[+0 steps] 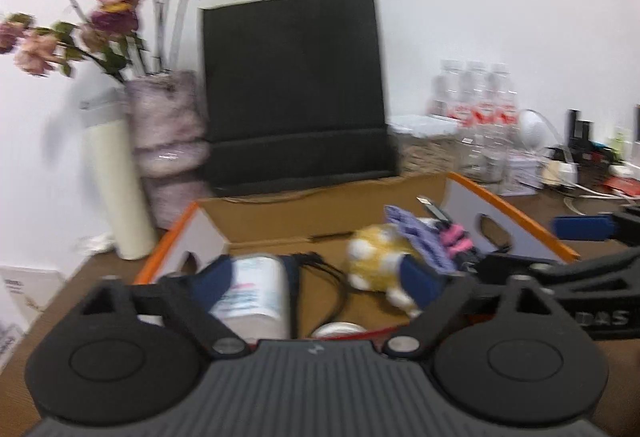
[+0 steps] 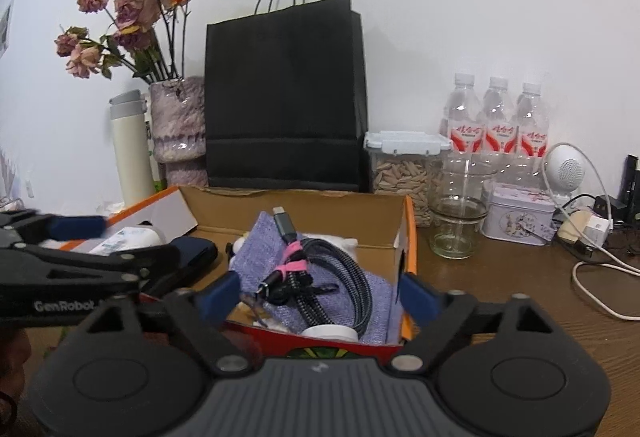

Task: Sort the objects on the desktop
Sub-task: 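Move both grippers back toward the flower ornament and remaining caps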

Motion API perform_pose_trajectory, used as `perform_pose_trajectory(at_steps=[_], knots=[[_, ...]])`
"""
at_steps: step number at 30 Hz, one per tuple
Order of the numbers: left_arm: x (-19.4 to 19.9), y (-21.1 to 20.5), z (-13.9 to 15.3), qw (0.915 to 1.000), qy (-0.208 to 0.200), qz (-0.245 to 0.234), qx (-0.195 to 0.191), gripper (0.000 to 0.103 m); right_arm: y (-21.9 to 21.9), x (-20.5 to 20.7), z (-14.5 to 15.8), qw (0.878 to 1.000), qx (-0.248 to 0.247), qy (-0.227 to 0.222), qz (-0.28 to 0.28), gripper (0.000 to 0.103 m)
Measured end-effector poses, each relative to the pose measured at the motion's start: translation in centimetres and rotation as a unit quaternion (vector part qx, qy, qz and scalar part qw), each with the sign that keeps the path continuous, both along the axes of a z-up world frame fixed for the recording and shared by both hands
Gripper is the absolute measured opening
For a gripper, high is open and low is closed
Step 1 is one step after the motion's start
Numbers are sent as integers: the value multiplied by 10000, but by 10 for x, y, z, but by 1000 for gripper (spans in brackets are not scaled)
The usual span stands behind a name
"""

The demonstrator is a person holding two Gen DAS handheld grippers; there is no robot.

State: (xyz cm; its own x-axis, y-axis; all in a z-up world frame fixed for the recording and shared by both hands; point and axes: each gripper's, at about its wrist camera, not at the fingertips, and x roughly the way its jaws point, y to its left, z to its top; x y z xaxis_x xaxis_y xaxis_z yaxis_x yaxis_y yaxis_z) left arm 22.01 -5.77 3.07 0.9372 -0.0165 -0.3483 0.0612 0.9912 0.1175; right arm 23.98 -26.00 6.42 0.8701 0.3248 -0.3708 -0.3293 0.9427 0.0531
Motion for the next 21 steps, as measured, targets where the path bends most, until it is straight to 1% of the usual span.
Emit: perform_pose_trajectory(at_steps=[1,3,6,7,12,21], knots=[[0,3,0,9999,-65,127,0,103,-1,0,0,10000,8,-6,-35,103],[2,9,1,9997,11,147,-188,103,-1,1,0,10000,8,33,-43,103],[4,19,2,9979,179,96,-617,103,1,1,-1,10000,-18,41,-28,103],[4,21,3,9976,191,108,-660,103,1,0,-1,10000,-24,36,-23,103],[0,24,4,9981,110,180,-573,103,2,-2,0,10000,-16,16,-14,103],[-12,41,6,9979,178,199,-596,103,7,-13,1,9998,-127,28,133,103]])
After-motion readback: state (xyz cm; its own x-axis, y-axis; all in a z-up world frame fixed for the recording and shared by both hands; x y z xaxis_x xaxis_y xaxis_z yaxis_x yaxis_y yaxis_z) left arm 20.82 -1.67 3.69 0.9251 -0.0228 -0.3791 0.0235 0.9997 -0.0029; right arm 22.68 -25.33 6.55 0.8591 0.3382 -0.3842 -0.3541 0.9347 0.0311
